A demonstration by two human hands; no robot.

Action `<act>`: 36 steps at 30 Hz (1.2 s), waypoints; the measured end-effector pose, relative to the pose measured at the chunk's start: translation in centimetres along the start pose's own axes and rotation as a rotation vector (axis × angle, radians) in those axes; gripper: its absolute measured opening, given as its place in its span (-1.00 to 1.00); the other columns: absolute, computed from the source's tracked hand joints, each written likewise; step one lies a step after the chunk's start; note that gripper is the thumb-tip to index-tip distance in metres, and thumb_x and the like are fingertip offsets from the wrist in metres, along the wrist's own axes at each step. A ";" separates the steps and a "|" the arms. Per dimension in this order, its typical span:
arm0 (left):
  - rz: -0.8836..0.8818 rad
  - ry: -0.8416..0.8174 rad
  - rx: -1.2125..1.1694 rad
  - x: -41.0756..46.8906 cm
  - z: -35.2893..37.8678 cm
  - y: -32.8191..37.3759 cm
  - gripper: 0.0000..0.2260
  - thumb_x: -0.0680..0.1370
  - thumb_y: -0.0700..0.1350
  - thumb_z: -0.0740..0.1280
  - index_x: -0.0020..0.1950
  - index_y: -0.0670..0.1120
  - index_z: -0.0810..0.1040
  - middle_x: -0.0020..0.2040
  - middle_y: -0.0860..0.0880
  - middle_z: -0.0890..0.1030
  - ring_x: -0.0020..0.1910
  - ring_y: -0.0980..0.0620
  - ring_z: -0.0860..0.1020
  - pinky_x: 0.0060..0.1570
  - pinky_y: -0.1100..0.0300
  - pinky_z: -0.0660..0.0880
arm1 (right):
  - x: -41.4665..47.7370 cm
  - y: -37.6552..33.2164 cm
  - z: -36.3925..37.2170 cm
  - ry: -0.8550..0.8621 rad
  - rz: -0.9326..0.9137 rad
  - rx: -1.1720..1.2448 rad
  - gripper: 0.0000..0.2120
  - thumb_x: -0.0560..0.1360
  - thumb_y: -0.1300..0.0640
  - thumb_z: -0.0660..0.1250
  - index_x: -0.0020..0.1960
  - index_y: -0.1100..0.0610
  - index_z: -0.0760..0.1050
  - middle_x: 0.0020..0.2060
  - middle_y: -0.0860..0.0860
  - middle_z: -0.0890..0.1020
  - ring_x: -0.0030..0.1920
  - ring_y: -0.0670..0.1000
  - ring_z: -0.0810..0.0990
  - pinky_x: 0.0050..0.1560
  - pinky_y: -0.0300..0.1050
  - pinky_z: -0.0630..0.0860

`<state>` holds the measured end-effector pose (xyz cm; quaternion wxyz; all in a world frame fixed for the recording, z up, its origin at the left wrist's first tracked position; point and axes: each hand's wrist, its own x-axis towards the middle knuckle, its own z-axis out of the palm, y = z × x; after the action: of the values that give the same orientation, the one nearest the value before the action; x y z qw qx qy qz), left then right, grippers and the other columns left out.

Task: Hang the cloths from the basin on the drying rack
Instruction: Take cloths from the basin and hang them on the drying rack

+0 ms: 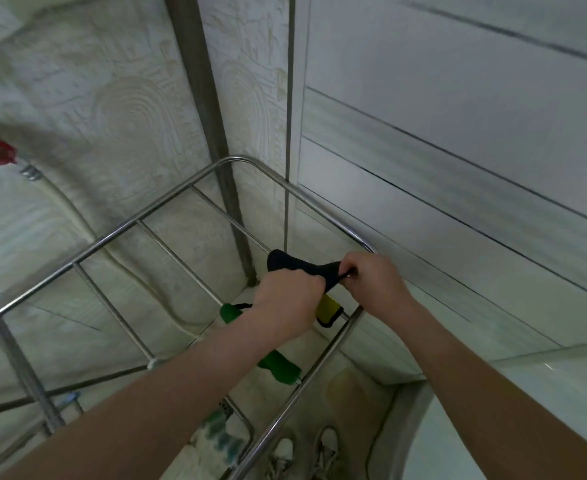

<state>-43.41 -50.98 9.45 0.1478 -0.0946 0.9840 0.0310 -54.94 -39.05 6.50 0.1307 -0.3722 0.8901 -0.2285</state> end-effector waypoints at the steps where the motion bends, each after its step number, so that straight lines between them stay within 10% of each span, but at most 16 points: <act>1: -0.019 -0.001 0.031 0.0 0.4 0.5 -0.95 0.55 -0.19 0.25 -0.10 -0.07 0.42 -0.35 -0.01 0.38 -0.43 0.05 0.35 -0.54 0.18 0.21 | -0.2 0.2 0.2 -0.004 -0.003 -0.010 -0.95 0.46 0.26 0.41 -0.07 0.20 0.61 -0.11 0.10 0.67 -0.14 0.03 0.60 -0.16 -0.28 0.39; 14: -0.010 -0.076 0.079 0.1 4.2 3.5 -0.78 0.56 -0.26 0.18 -0.28 -0.09 0.39 -0.39 -0.01 0.40 -0.46 0.06 0.35 -0.46 0.19 0.32 | -0.9 1.6 1.0 -0.148 0.003 -0.282 -0.74 0.48 0.35 0.28 0.06 0.12 0.62 0.02 0.11 0.57 0.07 0.08 0.50 -0.15 -0.13 0.46; 25: -0.509 0.091 -0.435 2.0 1.4 -4.0 -0.72 0.58 0.02 0.22 -0.02 -0.15 0.63 -0.21 -0.07 0.67 -0.24 -0.01 0.61 -0.20 0.10 0.56 | -2.6 0.8 -0.3 -0.225 0.131 0.068 -0.75 0.47 -0.03 0.41 0.09 0.04 0.63 -0.11 0.00 0.69 -0.10 -0.03 0.63 -0.06 -0.10 0.58; 36: -0.537 0.092 -0.859 3.4 1.9 -6.7 -0.81 0.57 -0.06 0.29 -0.14 -0.09 0.63 -0.24 -0.01 0.64 -0.21 0.08 0.57 -0.26 0.25 0.41 | -4.0 -0.4 2.8 0.001 0.221 0.099 -0.80 0.45 0.07 0.43 0.07 0.03 0.64 -0.13 -0.04 0.70 -0.03 0.03 0.61 -0.11 -0.07 0.60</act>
<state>-44.76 -57.97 6.39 0.0550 -0.3978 0.8289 0.3894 -50.85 -37.27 4.52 0.1727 -0.2649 0.9134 -0.2564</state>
